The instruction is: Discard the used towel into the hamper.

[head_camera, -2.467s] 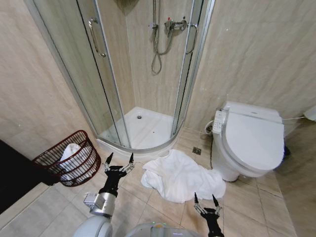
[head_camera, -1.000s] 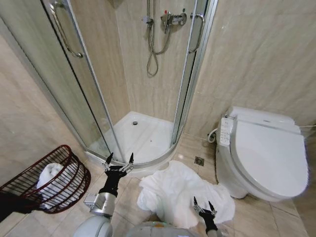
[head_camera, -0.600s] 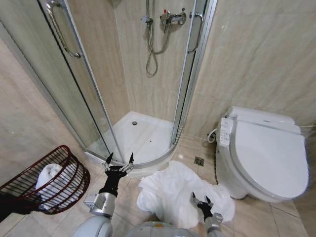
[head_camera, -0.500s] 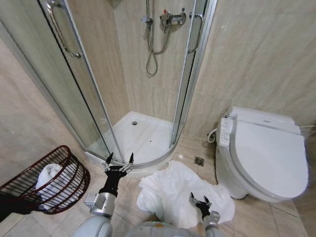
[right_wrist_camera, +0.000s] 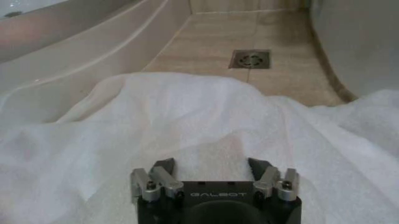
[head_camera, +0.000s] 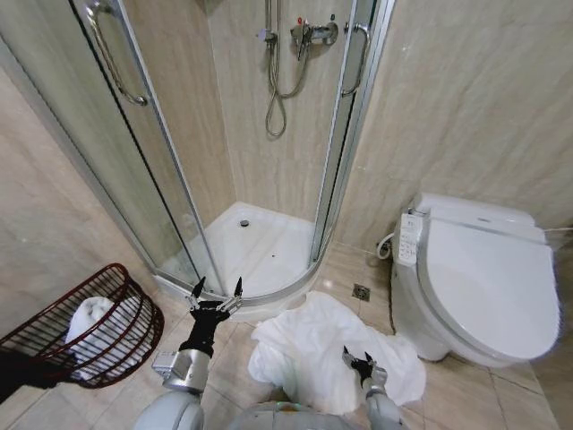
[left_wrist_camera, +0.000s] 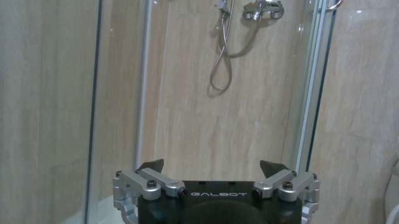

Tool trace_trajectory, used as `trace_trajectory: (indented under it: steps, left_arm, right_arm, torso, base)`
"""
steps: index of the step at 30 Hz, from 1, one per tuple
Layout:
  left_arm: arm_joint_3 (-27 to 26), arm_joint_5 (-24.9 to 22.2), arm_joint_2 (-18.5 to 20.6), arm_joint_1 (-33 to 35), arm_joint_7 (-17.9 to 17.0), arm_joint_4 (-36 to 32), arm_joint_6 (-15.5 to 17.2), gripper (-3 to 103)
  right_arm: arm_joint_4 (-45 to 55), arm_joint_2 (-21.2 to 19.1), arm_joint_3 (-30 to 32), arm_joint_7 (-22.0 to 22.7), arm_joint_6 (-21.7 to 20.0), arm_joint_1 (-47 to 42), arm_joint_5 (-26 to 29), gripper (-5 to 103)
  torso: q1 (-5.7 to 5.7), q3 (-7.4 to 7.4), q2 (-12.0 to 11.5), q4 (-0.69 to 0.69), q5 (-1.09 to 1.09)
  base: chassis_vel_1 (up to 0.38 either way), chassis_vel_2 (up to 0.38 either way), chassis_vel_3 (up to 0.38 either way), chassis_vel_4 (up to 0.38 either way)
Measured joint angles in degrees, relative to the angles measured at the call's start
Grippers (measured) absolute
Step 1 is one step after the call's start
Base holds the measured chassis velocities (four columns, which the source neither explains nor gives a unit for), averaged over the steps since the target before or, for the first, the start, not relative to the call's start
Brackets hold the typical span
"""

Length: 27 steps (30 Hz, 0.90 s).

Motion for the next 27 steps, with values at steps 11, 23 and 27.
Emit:
trace_trajectory:
  steps: [11,23,27]
  left_arm:
    - [0.00,0.00,0.00,0.00,0.00,0.00,0.00,100]
    - [0.00,0.00,0.00,0.00,0.00,0.00,0.00,100]
    - [0.00,0.00,0.00,0.00,0.00,0.00,0.00,100]
  right_arm:
    - [0.98,0.68,-0.11,-0.62,0.47,-1.00,-0.75,37]
    - [3.69,0.46,0.11,-0.85,1.19,-3.69,-0.62,3]
    - [4.99,0.47,0.31,-1.15,1.80,-4.88,-0.59,2]
  torso:
    - [0.00,0.01,0.03,0.00,0.00]
    - [0.01,0.02,0.04,0.00,0.00]
    - [0.01,0.02,0.04,0.00,0.00]
  base:
    - [0.000,0.000,0.000,0.000]
    - [0.000,0.000,0.000,0.000]
    - [0.000,0.000,0.000,0.000]
